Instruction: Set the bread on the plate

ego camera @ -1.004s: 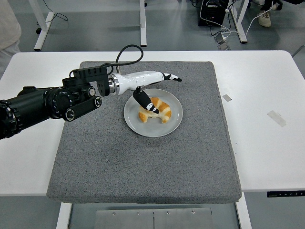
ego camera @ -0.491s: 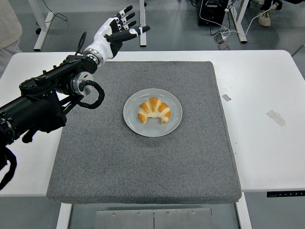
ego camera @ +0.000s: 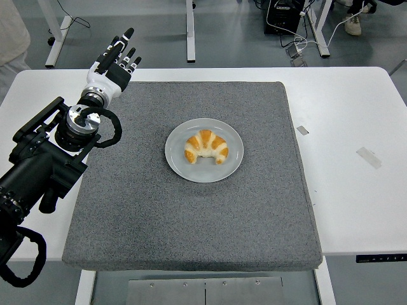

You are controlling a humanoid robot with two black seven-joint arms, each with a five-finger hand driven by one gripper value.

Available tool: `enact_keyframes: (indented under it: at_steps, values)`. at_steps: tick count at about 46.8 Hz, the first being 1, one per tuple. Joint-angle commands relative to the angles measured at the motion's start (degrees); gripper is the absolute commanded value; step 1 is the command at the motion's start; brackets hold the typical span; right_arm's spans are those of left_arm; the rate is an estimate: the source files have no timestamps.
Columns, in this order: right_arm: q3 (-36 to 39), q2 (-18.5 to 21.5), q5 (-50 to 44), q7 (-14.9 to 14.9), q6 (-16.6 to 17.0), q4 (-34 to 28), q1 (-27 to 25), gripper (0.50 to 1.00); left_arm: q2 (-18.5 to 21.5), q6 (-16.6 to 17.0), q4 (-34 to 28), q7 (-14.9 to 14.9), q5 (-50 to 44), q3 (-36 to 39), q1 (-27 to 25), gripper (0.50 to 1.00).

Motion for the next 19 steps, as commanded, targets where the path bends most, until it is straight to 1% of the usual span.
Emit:
enact_keyframes:
  at_steps: [1,19]
  values:
    - [0.0,0.0,0.0,0.0,0.0,0.0,0.0,1.000,0.0,0.0,-0.1,0.1,-1.0,-0.8,0.2,0.983]
    - [-0.4,0.0,0.0,0.0,0.0,0.0,0.0,1.000,0.2,-0.2,-0.1,0.2,-1.1,-0.7,0.0,0.983]
